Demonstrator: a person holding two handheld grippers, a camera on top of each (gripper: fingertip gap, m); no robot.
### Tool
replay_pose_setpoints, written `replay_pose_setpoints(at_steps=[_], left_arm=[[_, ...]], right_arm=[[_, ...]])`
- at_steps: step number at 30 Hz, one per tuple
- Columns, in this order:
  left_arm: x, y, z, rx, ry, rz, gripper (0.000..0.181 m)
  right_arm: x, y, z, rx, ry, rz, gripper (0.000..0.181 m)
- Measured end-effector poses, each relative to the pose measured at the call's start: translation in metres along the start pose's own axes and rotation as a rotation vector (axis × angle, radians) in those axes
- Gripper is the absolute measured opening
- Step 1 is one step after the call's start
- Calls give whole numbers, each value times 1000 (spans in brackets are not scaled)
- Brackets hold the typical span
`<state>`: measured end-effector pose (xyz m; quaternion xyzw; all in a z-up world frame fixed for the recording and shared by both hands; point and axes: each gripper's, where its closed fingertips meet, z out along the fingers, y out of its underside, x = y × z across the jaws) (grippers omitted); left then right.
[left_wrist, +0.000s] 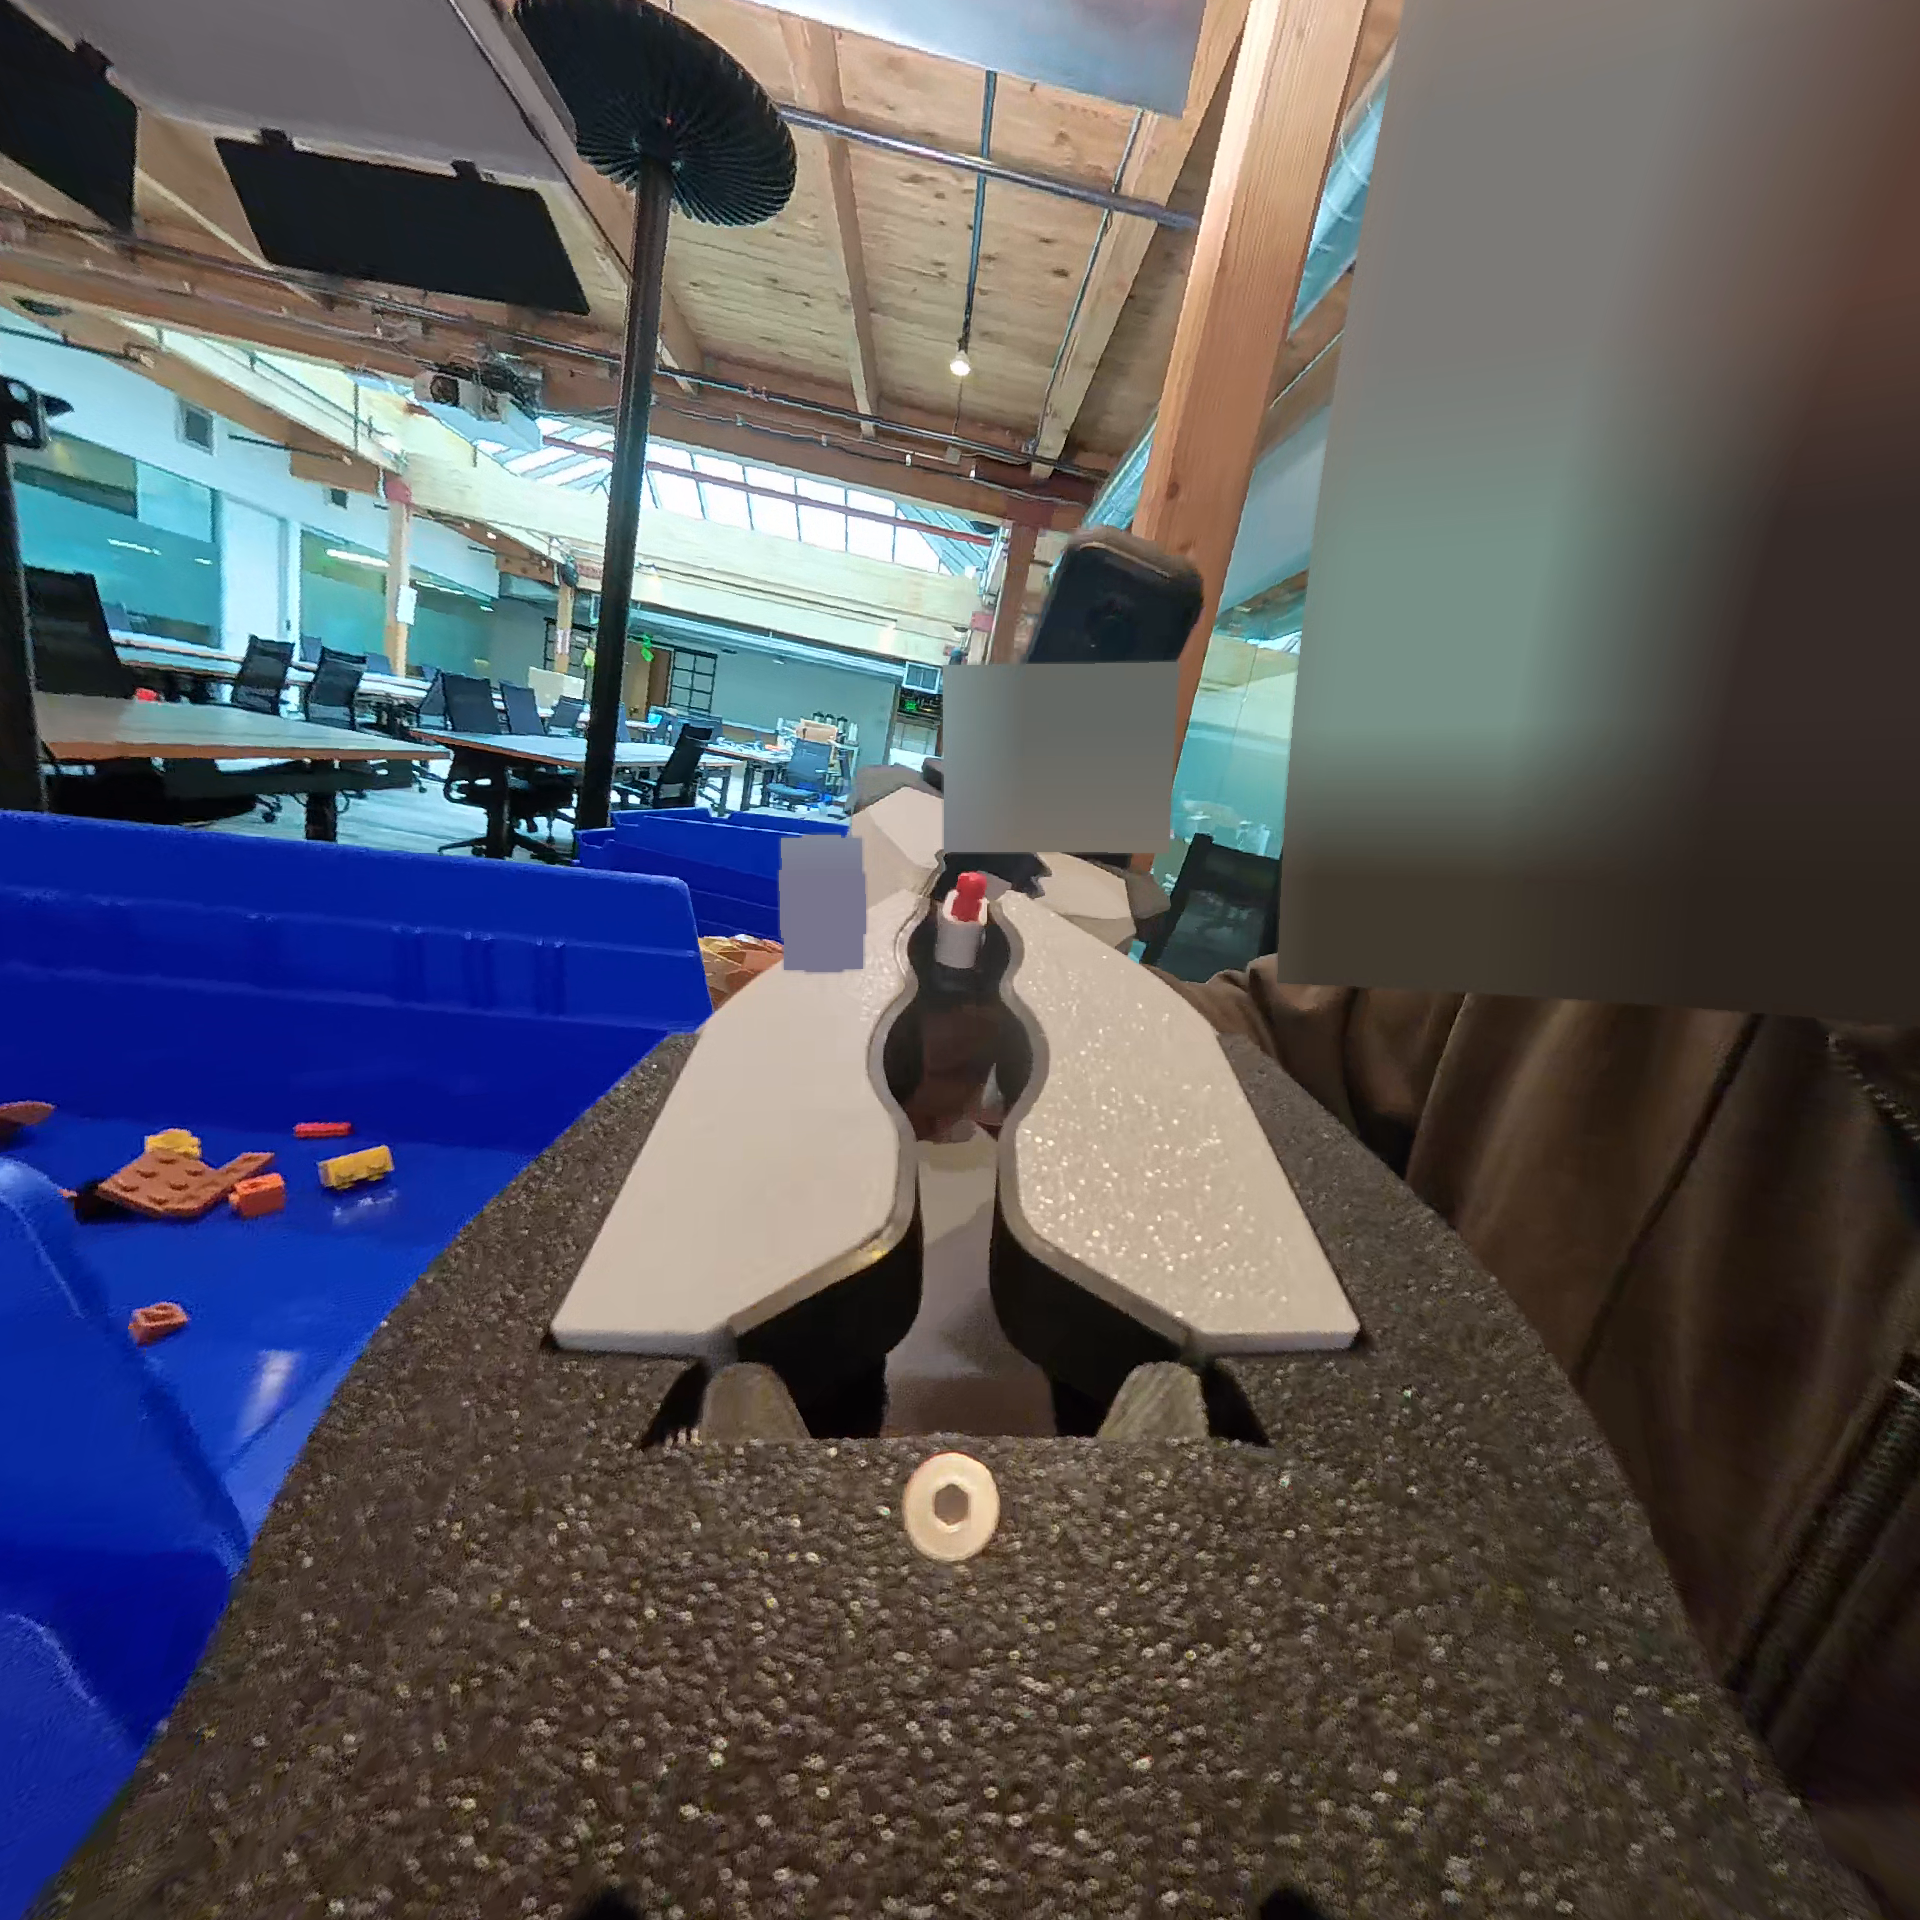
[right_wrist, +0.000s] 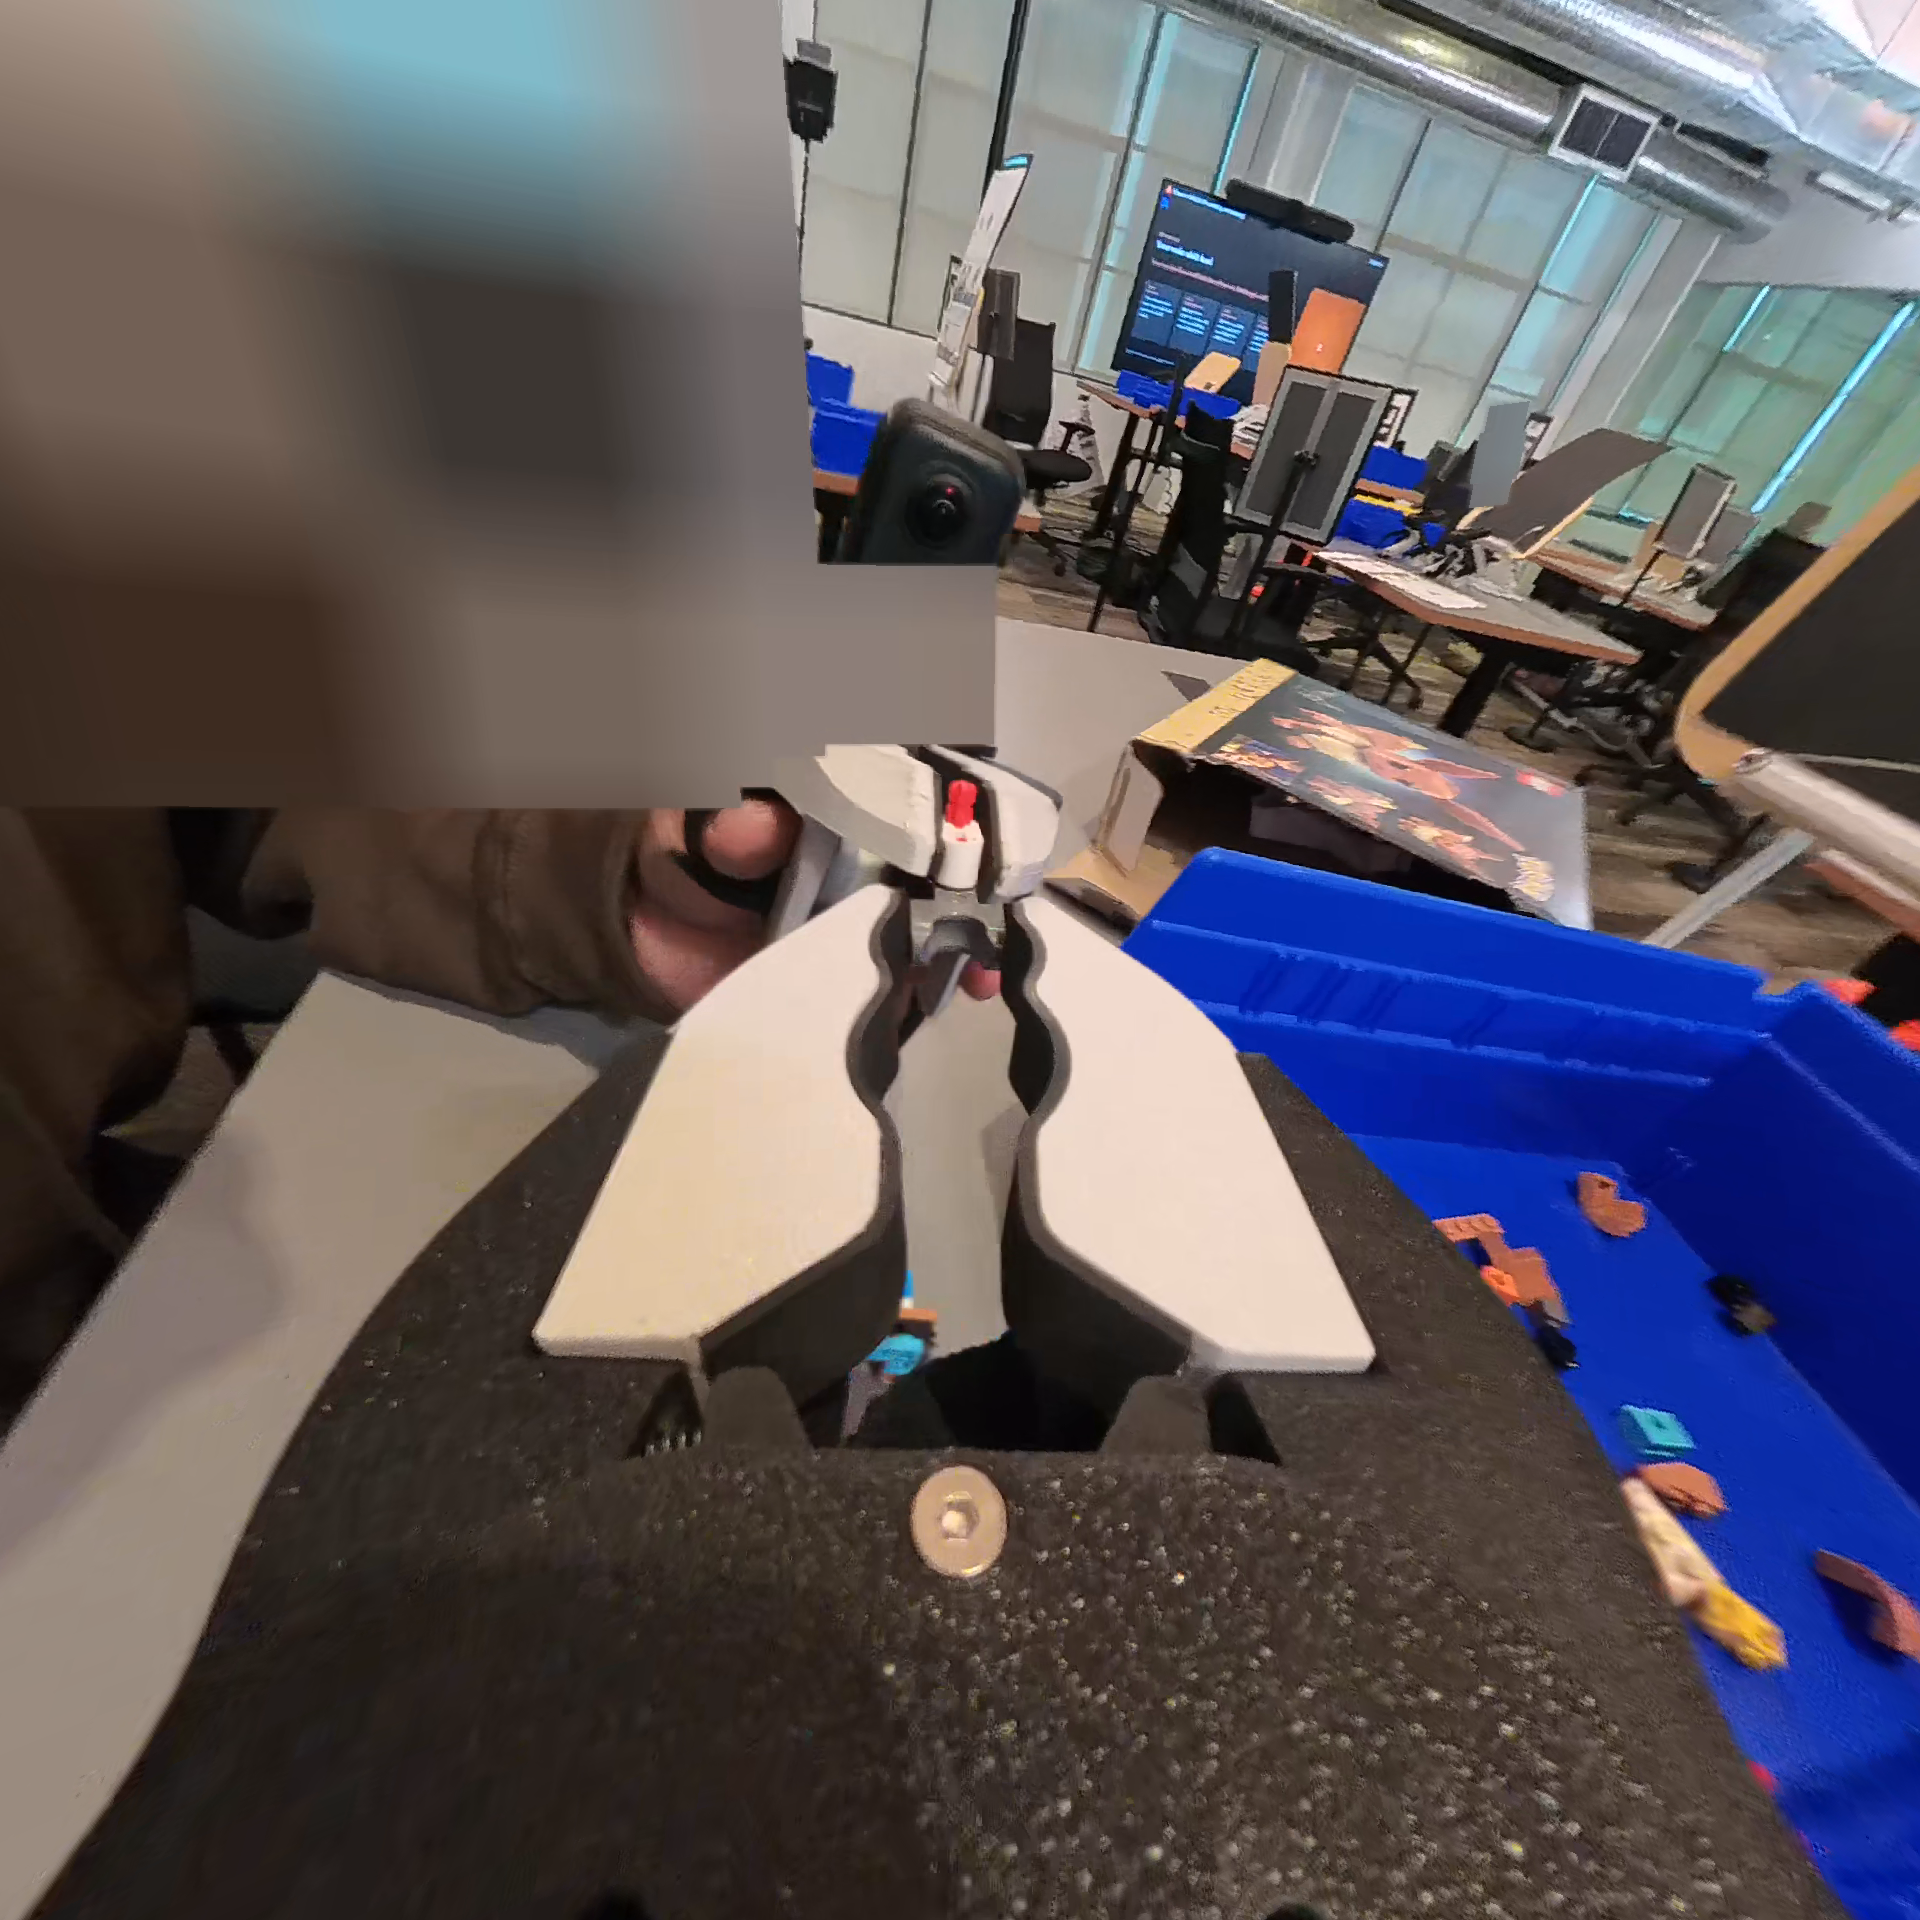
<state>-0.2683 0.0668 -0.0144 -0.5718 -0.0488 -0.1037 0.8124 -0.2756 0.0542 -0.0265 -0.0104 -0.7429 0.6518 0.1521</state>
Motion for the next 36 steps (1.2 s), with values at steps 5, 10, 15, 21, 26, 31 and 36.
replay_pose_setpoints(at_steps=[5, 10, 15, 21, 26, 31, 36], left_arm=[[-1, 2, 0, -52, -42, 114, 8], [-2, 3, -2, -168, -121, 295, 7], [-8, 5, -2, -109, -69, 18, 9], [-2, 4, -3, -197, -117, 289, 8], [-3, 4, -3, -214, -117, 208, 8], [-6, 6, -3, -139, -52, -49, 10], [3, 4, -4, -259, -114, 300, 8]], right_arm=[[0, 2, 0, -25, 2, -1, 18], [-2, 2, 0, 7, -69, 139, 18], [5, 8, -1, -84, 50, -79, 18], [0, 6, 0, -48, -29, 62, 18], [0, 5, 0, -35, -40, 79, 18], [8, 11, -3, -171, 141, -295, 19], [-3, 5, -2, -66, -24, -13, 18]])
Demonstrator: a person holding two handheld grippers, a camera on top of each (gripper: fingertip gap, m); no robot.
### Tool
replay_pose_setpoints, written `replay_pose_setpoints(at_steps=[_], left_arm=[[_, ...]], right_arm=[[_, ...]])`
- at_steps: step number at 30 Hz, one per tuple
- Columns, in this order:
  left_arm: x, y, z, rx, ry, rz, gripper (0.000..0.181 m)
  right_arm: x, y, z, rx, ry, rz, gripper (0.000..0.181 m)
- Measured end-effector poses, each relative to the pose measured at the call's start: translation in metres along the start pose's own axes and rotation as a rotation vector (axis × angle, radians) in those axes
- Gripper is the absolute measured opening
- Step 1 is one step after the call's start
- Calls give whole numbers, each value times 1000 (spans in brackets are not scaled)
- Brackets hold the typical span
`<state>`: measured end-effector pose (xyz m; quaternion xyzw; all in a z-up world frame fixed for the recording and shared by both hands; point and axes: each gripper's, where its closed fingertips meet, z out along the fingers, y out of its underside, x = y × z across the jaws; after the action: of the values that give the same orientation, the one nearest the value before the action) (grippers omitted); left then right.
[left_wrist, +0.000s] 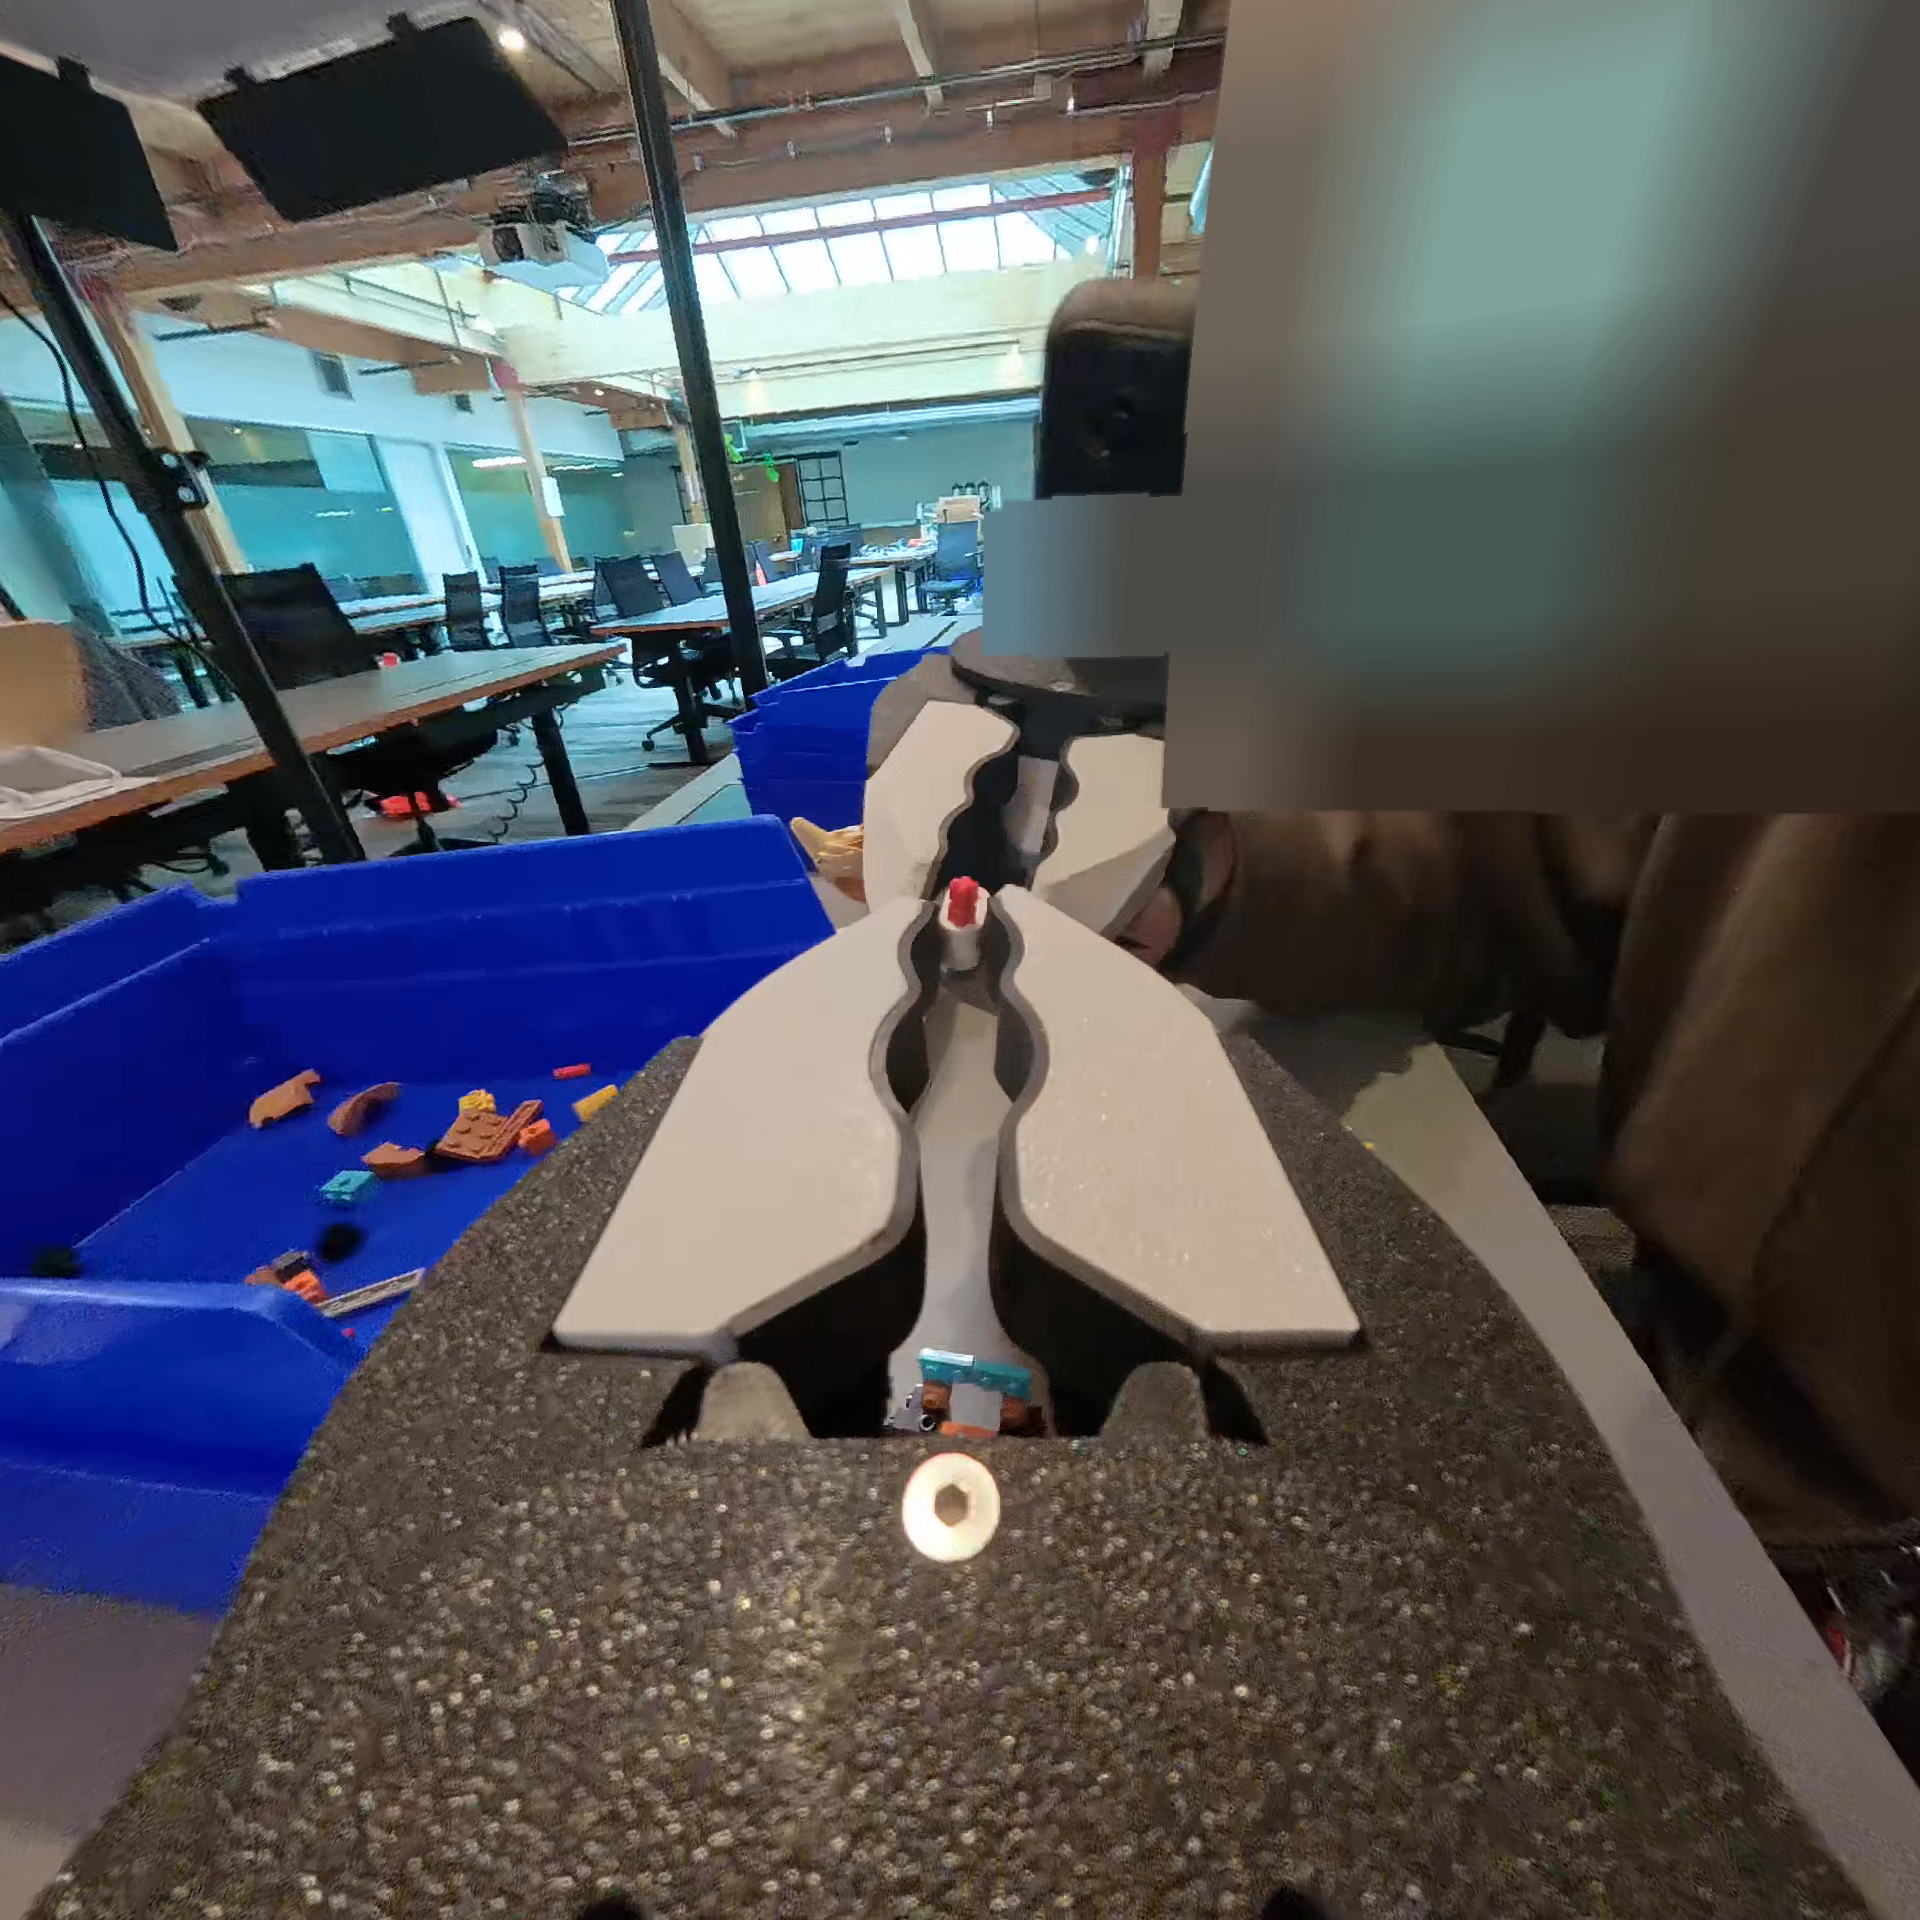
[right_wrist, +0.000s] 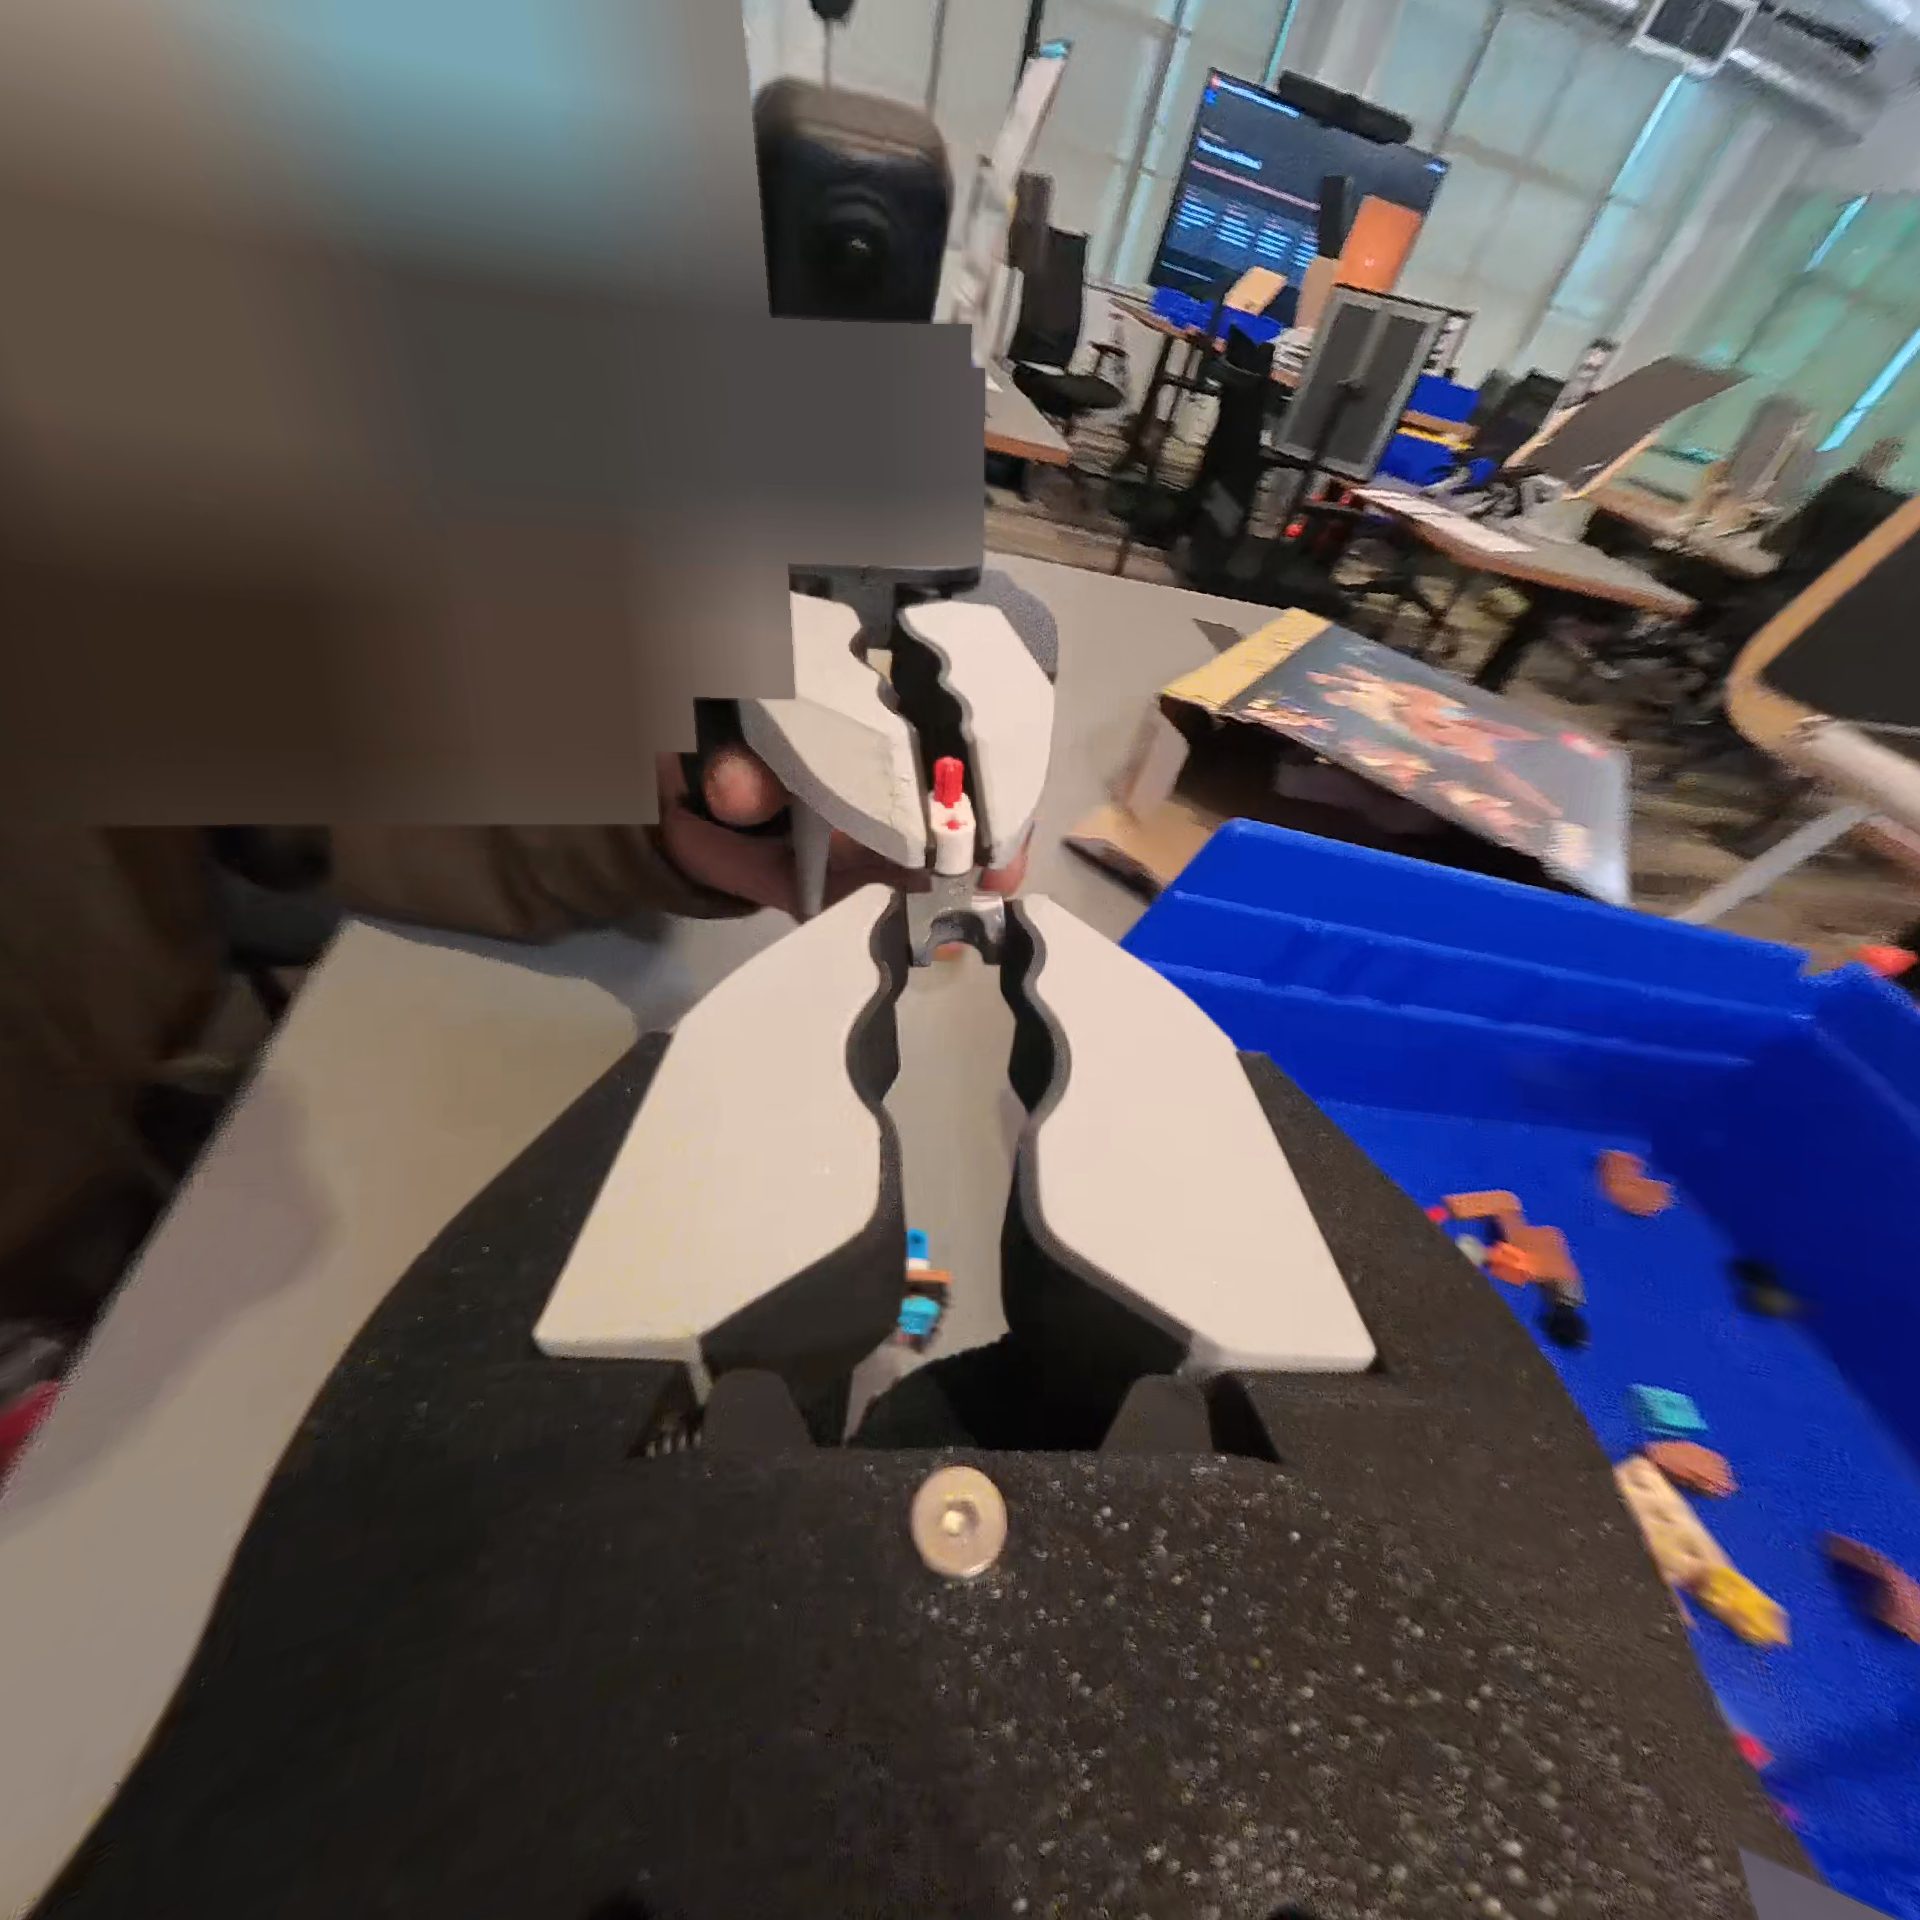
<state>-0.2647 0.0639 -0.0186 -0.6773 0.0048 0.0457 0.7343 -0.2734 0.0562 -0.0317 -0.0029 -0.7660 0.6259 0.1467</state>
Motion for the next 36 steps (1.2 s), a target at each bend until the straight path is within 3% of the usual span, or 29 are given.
replay_pose_setpoints(at_steps=[3, 8, 15, 20, 27, 33, 36], left_arm=[[-1, 0, 0, 36, 43, -121, 8], [-5, 1, 0, 119, 115, -347, 8], [1, -2, -3, 59, 80, -148, 7], [-2, 1, -3, 70, 101, -209, 7], [-3, -2, -4, 132, 155, -348, 7], [1, -3, -5, 24, 97, -145, 7], [-5, 3, -4, -37, 15, -44, 8]], right_arm=[[0, -1, 0, 12, -11, 15, 18], [8, 5, 0, -84, 138, -215, 19], [-3, -2, 2, 39, -44, 96, 18], [0, 2, 4, -3, -15, 49, 18], [4, 2, 3, -104, 121, -186, 19], [-4, 0, 3, -22, -33, 48, 18], [0, 3, 5, -17, -33, 104, 18]])
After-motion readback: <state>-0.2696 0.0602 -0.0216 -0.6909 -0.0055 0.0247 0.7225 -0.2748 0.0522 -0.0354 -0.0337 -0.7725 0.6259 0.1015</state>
